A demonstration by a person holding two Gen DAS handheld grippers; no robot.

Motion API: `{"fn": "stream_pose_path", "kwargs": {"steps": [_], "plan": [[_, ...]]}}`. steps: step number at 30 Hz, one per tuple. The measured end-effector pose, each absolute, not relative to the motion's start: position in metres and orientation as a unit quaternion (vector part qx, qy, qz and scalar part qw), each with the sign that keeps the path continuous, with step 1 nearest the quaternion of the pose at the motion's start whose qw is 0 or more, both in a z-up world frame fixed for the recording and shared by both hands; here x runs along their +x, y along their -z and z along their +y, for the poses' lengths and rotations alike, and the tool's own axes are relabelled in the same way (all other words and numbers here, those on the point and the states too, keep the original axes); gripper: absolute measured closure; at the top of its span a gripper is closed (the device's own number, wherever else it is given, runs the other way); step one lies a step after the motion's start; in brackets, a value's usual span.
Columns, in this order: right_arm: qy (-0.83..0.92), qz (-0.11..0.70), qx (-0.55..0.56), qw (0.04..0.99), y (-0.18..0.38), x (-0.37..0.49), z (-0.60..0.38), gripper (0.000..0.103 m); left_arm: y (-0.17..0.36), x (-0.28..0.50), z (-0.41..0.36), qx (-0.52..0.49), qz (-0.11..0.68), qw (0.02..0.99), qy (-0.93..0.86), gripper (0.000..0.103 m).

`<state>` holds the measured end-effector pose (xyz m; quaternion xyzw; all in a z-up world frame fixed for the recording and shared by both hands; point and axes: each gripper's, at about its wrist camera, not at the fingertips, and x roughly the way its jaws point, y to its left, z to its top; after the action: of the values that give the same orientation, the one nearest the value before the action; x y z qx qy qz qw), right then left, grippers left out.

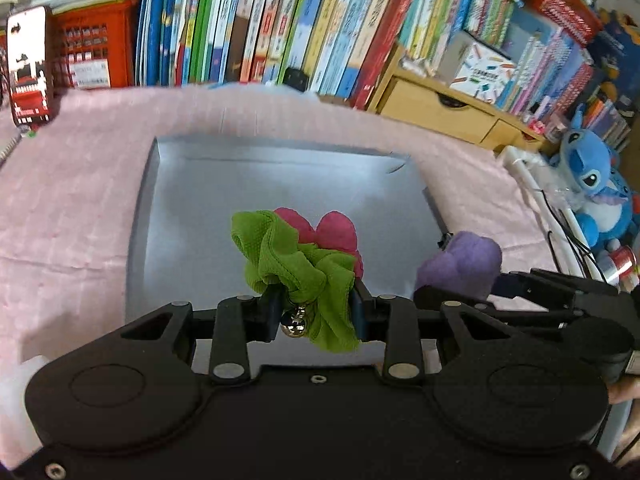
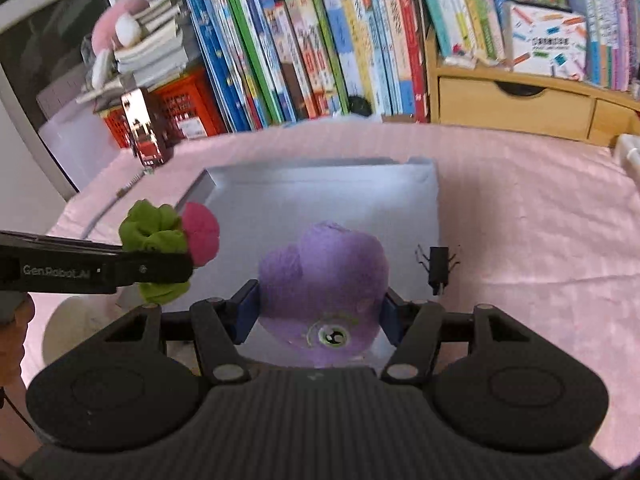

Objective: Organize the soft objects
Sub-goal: 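Lift and carry the plush and scrunchie with both grippers over the grey tray, then lower both items into the grey tray and open both grippers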

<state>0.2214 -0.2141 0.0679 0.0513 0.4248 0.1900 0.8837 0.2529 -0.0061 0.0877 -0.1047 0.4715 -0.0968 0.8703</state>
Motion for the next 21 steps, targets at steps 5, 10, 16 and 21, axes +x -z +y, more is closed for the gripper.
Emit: {"fn": "stream_pose_path", "kwargs": {"steps": [5,10,16,21], "plan": [[-0.185,0.442,0.041,0.877,-0.057,0.237,-0.209,0.038,-0.076,0.274,-0.011,-0.105,0.490,0.860,0.091,0.071],[-0.175,0.453,0.024,0.874,-0.052,0.250,-0.204,0.041,-0.065,0.292,-0.013,-0.116,0.512,0.847,0.082,0.071],[-0.168,0.458,0.007,0.873,-0.046,0.251,-0.199,0.053,-0.053,0.295,-0.014,-0.121,0.528,0.836,0.086,0.070],[-0.164,0.455,0.019,0.875,-0.050,0.252,-0.204,0.055,-0.050,0.295,-0.016,-0.118,0.531,0.835,0.088,0.068]]}}
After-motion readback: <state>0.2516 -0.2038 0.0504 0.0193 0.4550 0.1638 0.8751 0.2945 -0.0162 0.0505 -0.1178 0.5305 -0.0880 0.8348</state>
